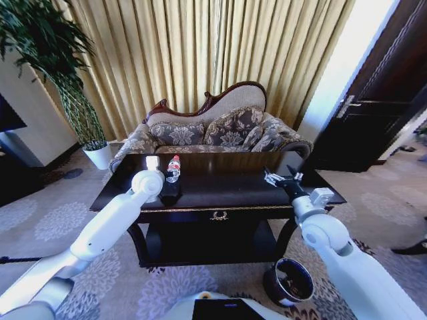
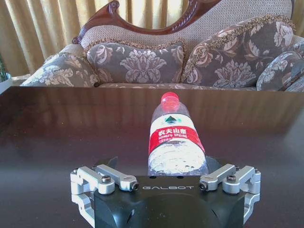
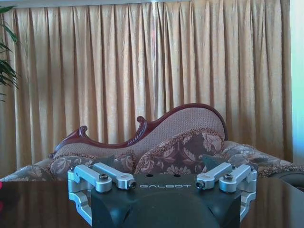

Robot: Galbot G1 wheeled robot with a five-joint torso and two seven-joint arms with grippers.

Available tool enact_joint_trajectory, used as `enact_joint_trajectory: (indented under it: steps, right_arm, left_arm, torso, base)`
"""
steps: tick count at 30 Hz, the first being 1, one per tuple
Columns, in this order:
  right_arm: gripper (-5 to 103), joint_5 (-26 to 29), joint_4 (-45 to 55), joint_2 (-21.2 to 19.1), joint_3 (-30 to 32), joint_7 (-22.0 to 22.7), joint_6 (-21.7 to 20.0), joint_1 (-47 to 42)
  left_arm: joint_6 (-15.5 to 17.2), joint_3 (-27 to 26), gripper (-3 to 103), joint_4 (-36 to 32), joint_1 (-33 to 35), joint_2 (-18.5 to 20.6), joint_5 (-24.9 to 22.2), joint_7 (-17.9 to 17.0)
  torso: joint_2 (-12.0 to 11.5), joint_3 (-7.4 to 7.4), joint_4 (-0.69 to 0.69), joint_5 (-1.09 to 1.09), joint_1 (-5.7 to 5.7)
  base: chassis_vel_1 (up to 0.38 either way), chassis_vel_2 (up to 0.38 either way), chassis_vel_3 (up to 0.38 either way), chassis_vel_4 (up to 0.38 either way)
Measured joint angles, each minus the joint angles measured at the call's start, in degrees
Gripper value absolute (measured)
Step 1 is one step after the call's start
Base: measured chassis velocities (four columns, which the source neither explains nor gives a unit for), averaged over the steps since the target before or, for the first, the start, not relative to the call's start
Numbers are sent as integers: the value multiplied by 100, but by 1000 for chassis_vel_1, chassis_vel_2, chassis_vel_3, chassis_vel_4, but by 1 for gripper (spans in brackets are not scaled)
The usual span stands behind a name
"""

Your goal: Move to the front of the table and place the trash on the table into the trash bin.

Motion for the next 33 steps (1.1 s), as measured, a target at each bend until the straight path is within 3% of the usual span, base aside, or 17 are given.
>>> enact_joint_trajectory:
  steps: [9, 14, 16, 18, 20, 25, 29, 31, 33]
  right_arm:
    - [100, 66, 81, -14, 61, 31, 5, -3]
    - [100, 64, 160, -21, 94, 35, 8, -29]
    - [100, 63, 161, -21, 94, 35, 8, -28]
    - [100, 57, 165, -24, 93, 35, 9, -15]
    - [100, 57, 165, -35, 96, 35, 9, -12]
    - [100, 52, 130, -79, 139, 35, 13, 6]
    - [100, 58, 111, -106, 147, 34, 18, 10]
    - [100, 145, 147, -152, 153, 51, 18, 25]
    - [100, 541, 338, -260, 96, 288, 19, 68]
  left_arm:
    - [50, 14, 103, 55, -30, -36, -1, 63]
    - [153, -4, 84, -21, -15, -31, -76, 28]
    - [155, -12, 84, -24, -8, -40, -92, 23]
    - [155, -49, 68, -22, 28, -81, -118, 7]
    - [151, -69, 68, -20, 44, -89, -126, 4]
    - [119, -152, 47, -34, 143, -98, -127, 16]
    - [91, -216, 40, -86, 228, -84, -81, 58]
    - [-73, -227, 34, -100, 310, -35, 376, 264]
    - [-352, -248, 31, -156, 455, 80, 1305, 773]
  torso:
    - [0, 0, 0, 0, 0]
    - [0, 0, 0, 0, 0]
    - [0, 0, 1, 0, 0]
    - [0, 0, 0, 0, 0]
    - [0, 0, 0, 0, 0]
    - [0, -1, 0, 1, 0]
    - [0, -1, -1, 1, 0]
    - [0, 0, -1, 1, 0]
    - [0, 1, 1, -2, 1]
  base:
    - [0, 0, 0, 0]
    - [0, 0, 0, 0]
    - [0, 0, 0, 0]
    - [0, 0, 0, 0]
    - [0, 0, 0, 0]
    - [0, 0, 0, 0]
    - [0, 0, 0, 0]
    - [0, 0, 0, 0]
    - [0, 0, 0, 0]
